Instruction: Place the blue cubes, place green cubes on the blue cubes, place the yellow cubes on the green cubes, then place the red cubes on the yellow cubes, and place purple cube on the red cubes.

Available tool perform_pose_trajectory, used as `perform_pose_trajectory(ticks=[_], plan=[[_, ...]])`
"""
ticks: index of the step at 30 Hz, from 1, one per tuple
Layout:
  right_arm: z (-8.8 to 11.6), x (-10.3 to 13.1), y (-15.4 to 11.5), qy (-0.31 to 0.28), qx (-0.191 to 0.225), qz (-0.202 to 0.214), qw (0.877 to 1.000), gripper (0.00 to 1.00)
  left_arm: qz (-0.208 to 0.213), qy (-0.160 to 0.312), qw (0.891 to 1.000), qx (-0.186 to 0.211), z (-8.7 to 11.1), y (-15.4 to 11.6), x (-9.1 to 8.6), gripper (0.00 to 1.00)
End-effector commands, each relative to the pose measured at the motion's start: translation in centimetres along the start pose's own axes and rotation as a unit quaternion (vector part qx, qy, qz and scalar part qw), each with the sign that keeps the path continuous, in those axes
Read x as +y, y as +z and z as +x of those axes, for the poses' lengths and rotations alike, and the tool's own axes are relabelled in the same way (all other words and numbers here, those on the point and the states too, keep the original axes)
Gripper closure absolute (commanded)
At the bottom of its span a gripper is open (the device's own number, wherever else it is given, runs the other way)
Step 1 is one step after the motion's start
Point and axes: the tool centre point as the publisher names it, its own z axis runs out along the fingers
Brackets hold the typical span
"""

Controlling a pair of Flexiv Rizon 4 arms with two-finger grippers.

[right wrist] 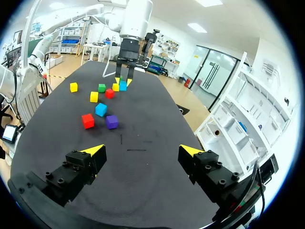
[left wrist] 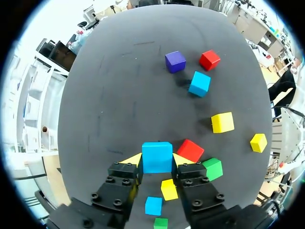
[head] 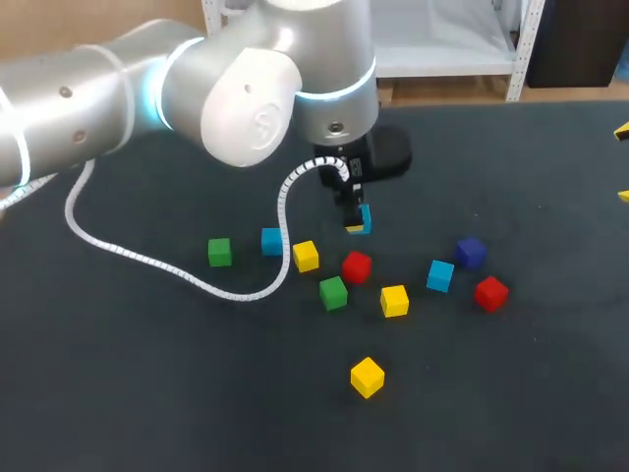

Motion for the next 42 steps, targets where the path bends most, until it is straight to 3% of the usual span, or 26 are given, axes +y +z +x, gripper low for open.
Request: perform_pose_trajectory(ticks=[1, 26, 42], plan=[[0.0, 0.1, 0.0, 0.0, 0.0, 0.001, 1.0, 0.0, 0.002, 0.002, 1.0, -0.002, 0.1, 0.7, 0.4, 1.0], [0.0, 0.1, 0.0, 0.0, 0.0, 0.001, 1.0, 0.0, 0.037, 0.011, 0.999, -0.002, -0.2, 4.0, -0.7, 1.0], [0.0, 0.1, 0.0, 0.0, 0.0, 0.001, 1.0, 0.0, 0.061, -0.025, 0.998, -0.006, 0.8, 2.9, -4.8, 1.0]])
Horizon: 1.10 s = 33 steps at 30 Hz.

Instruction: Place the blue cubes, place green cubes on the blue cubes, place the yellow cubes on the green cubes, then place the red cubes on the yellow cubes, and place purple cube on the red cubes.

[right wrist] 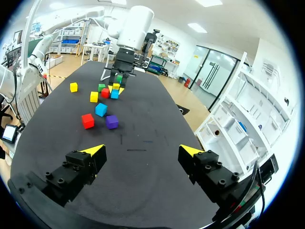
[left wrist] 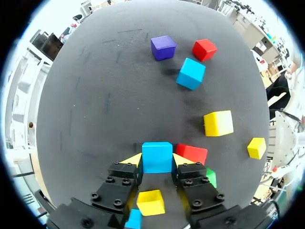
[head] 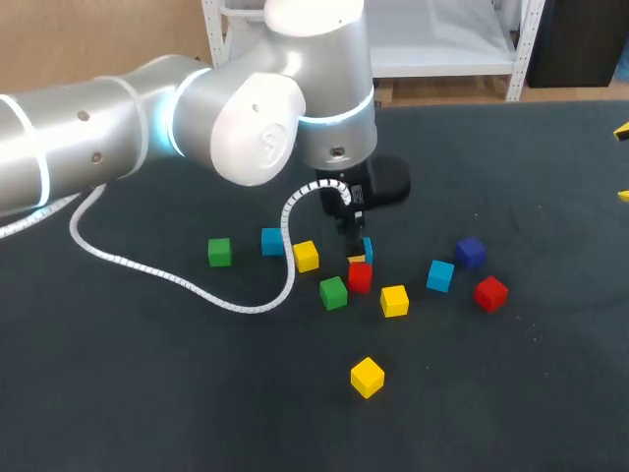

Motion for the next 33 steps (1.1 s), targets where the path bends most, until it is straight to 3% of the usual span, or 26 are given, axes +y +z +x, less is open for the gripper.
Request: perform_pose_trajectory(ticks=[1, 6, 17, 33], plan=[[0.0, 0.1, 0.0, 0.0, 0.0, 0.001, 1.0, 0.0, -0.005, -0.002, 1.0, -0.007, 0.5, -0.5, -1.4, 1.0], [0.0, 0.1, 0.0, 0.0, 0.0, 0.001, 1.0, 0.0, -0.003, -0.004, 1.0, -0.009, 0.4, -0.6, -1.8, 1.0], [0.0, 0.1, 0.0, 0.0, 0.0, 0.001, 1.0, 0.0, -0.029, -0.001, 1.0, 0.005, 1.3, -1.1, 1.1, 1.0], [0.0, 0.1, 0.0, 0.0, 0.0, 0.001, 1.0, 0.0, -0.048, 0.018, 0.999, 0.01, 0.8, -1.1, 4.3, 1.0]])
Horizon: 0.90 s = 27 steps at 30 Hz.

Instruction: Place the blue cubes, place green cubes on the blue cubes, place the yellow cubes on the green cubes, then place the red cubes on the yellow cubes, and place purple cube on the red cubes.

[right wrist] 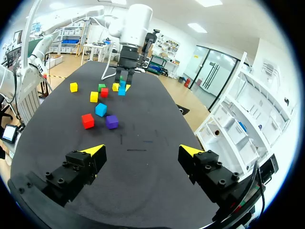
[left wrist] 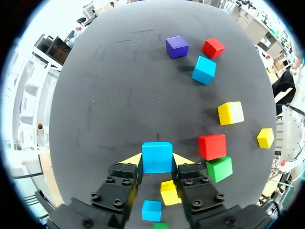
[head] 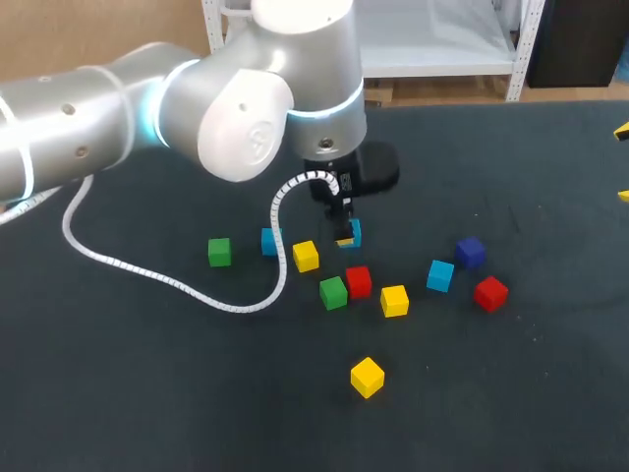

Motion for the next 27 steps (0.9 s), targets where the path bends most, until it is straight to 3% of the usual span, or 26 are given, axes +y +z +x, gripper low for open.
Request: perform_pose_trajectory(ticks=[1, 27], plan=[[-0.03, 0.11, -0.03, 0.0, 0.0, 0.001, 1.0, 0.0, 0.005, 0.0, 1.0, 0.004, -0.27, 0.43, 0.78, 1.0], [-0.03, 0.11, -0.03, 0.0, 0.0, 0.001, 1.0, 0.0, 0.012, 0.013, 1.0, 0.004, -0.29, 1.1, 0.9, 1.0]])
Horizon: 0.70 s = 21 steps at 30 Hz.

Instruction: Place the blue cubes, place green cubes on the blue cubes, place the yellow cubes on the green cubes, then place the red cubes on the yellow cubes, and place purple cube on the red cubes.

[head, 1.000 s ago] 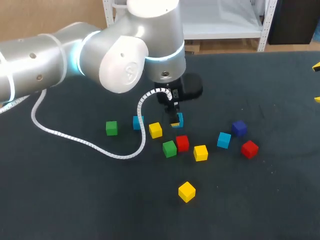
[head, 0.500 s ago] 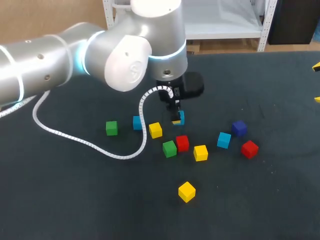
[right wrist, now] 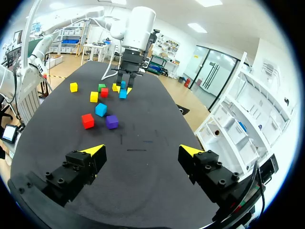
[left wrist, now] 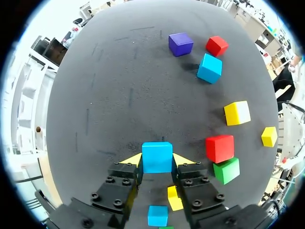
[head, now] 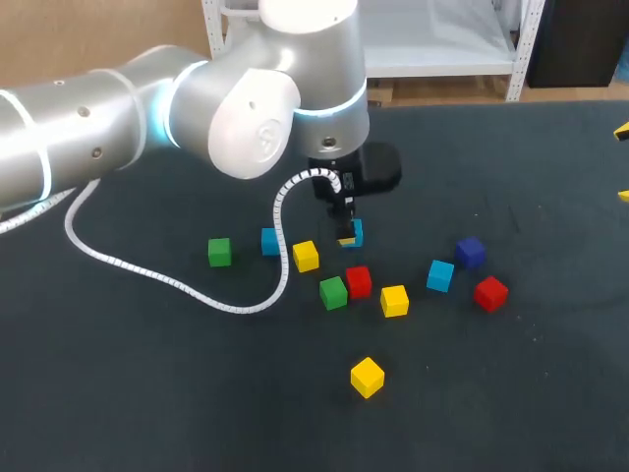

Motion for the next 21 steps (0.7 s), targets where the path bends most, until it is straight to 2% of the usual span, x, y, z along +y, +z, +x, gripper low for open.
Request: perform_pose_trajectory(ticks=[1, 21], plan=[[-0.03, 0.11, -0.03, 0.0, 0.0, 0.001, 1.0, 0.0, 0.003, 0.001, 1.0, 0.003, -0.03, 0.03, 0.25, 1.0], [-0.03, 0.11, -0.03, 0.0, 0.0, 0.001, 1.0, 0.0, 0.009, 0.014, 1.0, 0.002, -0.79, 0.39, 0.6, 1.0]])
